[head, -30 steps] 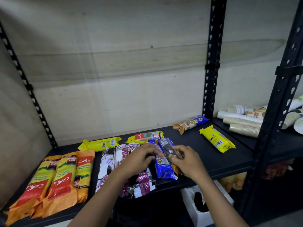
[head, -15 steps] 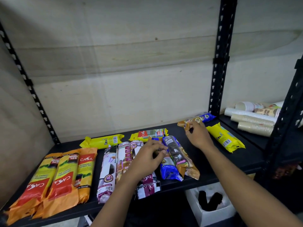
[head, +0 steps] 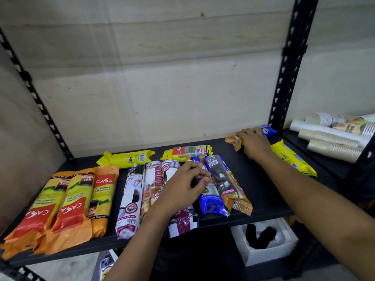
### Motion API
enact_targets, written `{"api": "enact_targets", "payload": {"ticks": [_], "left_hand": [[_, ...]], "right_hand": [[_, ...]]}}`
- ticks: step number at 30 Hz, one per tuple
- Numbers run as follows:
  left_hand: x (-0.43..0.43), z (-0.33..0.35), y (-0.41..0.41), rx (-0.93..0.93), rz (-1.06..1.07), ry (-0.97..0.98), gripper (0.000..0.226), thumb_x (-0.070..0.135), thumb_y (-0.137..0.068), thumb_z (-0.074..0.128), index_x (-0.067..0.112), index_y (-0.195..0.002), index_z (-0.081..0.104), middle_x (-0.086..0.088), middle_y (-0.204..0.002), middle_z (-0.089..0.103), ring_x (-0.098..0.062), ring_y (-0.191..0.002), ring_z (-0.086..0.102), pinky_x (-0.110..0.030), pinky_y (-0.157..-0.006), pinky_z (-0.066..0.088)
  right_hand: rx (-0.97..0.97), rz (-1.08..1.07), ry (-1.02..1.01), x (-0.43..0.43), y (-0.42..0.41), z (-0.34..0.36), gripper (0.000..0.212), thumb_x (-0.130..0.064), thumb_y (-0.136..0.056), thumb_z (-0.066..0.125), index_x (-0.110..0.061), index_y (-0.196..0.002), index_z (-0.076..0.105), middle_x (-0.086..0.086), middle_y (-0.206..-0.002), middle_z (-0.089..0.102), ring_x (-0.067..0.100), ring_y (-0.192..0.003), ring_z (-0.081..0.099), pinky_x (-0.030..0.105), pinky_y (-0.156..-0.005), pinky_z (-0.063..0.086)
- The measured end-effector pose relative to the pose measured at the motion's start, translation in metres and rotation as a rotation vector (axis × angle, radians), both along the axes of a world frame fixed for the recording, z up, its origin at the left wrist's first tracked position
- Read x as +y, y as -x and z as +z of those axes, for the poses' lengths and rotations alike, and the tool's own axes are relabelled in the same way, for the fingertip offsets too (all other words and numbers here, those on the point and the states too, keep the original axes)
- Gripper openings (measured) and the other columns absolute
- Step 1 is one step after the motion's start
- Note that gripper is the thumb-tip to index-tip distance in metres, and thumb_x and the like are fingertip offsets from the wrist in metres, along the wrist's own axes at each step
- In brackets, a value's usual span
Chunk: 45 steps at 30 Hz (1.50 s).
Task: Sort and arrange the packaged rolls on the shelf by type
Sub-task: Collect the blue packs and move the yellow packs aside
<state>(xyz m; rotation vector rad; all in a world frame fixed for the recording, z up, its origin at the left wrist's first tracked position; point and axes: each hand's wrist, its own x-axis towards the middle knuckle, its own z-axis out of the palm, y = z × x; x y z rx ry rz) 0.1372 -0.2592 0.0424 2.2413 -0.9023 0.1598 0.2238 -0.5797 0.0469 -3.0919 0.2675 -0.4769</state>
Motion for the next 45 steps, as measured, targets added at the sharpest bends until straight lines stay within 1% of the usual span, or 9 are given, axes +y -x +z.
{"api": "enact_targets", "payload": {"ticks": [6, 11, 15, 19, 24, 28, 31, 37, 45], "left_hand": [[-0.001, -0.001, 0.000, -0.029, 0.005, -0.012, 0.024, 0.045, -0.099, 0.051, 0.036, -0.115, 0.066, 0.021, -0.128, 0.045, 0.002, -0.122, 0.044, -0.020, -0.088, 0.043], [0.001, -0.002, 0.000, -0.026, 0.001, -0.005, 0.024, 0.045, -0.099, 0.051, 0.037, -0.115, 0.066, 0.024, -0.126, 0.043, 0.002, -0.122, 0.044, -0.018, -0.087, 0.042], [0.001, -0.002, -0.001, -0.026, -0.010, 0.010, 0.020, 0.045, -0.098, 0.051, 0.040, -0.112, 0.066, 0.027, -0.123, 0.043, 0.002, -0.121, 0.046, -0.017, -0.086, 0.043], [0.001, -0.001, 0.000, -0.015, -0.005, 0.030, 0.018, 0.044, -0.096, 0.054, 0.040, -0.109, 0.067, 0.028, -0.123, 0.045, 0.007, -0.119, 0.045, -0.010, -0.085, 0.037], [0.001, 0.000, 0.000, -0.010, 0.000, 0.004, 0.019, 0.045, -0.097, 0.053, 0.041, -0.110, 0.066, 0.028, -0.124, 0.044, 0.009, -0.119, 0.044, -0.011, -0.083, 0.037], [0.002, 0.002, 0.001, 0.000, -0.005, -0.015, 0.020, 0.046, -0.097, 0.053, 0.041, -0.111, 0.065, 0.026, -0.125, 0.043, 0.012, -0.117, 0.042, -0.008, -0.082, 0.035], [0.002, 0.002, 0.001, 0.006, -0.008, -0.007, 0.019, 0.046, -0.096, 0.054, 0.042, -0.111, 0.065, 0.027, -0.124, 0.043, 0.013, -0.117, 0.041, -0.010, -0.083, 0.037], [0.003, 0.000, -0.001, 0.029, -0.002, 0.005, 0.020, 0.046, -0.095, 0.055, 0.041, -0.111, 0.066, 0.027, -0.123, 0.044, 0.007, -0.118, 0.044, -0.010, -0.084, 0.039], [0.004, -0.001, -0.006, 0.087, -0.007, 0.026, 0.022, 0.042, -0.094, 0.060, 0.036, -0.113, 0.068, 0.021, -0.126, 0.045, -0.003, -0.125, 0.045, -0.029, -0.099, 0.047]], "right_hand": [[-0.129, 0.059, 0.021, 0.001, 0.007, -0.005, 0.059, -0.002, -0.084, 0.059, -0.021, -0.140, 0.053, 0.004, -0.141, 0.054, 0.038, -0.122, 0.043, 0.045, -0.088, 0.046], [-0.360, 0.144, -0.062, 0.006, 0.021, 0.000, 0.060, 0.002, -0.084, 0.054, -0.020, -0.140, 0.053, 0.006, -0.133, 0.060, 0.032, -0.117, 0.049, 0.042, -0.096, 0.046], [-0.506, 0.265, -0.272, 0.019, 0.047, 0.025, 0.056, -0.003, -0.090, 0.050, -0.024, -0.142, 0.048, 0.002, -0.129, 0.060, 0.028, -0.115, 0.052, 0.040, -0.096, 0.047], [-0.561, 0.313, -0.589, 0.037, 0.077, 0.062, 0.045, -0.013, -0.099, 0.049, -0.028, -0.142, 0.046, -0.001, -0.124, 0.063, 0.016, -0.106, 0.060, 0.026, -0.088, 0.045], [-0.388, 0.253, -0.924, 0.048, 0.102, 0.090, 0.039, -0.025, -0.102, 0.049, -0.033, -0.139, 0.038, -0.006, -0.114, 0.067, 0.009, -0.073, 0.073, 0.024, -0.074, 0.053], [-0.315, 0.206, -1.180, 0.049, 0.106, 0.082, 0.028, -0.025, -0.098, 0.053, -0.024, -0.123, 0.043, 0.003, -0.102, 0.073, 0.024, -0.073, 0.074, 0.047, -0.083, 0.057], [-0.293, 0.116, -1.205, 0.052, 0.106, 0.076, 0.020, -0.026, -0.098, 0.054, -0.017, -0.116, 0.049, 0.006, -0.099, 0.070, 0.017, -0.059, 0.064, 0.037, -0.064, 0.055], [-0.154, 0.044, -1.274, 0.052, 0.091, 0.046, 0.018, -0.026, -0.100, 0.051, -0.012, -0.098, 0.062, 0.009, -0.073, 0.060, 0.015, -0.058, 0.055, 0.035, -0.065, 0.049], [-0.080, -0.071, -1.408, 0.058, 0.085, 0.007, 0.016, -0.021, -0.101, 0.054, -0.012, -0.112, 0.060, 0.015, -0.099, 0.073, 0.032, -0.082, 0.073, 0.046, -0.074, 0.061]]}}
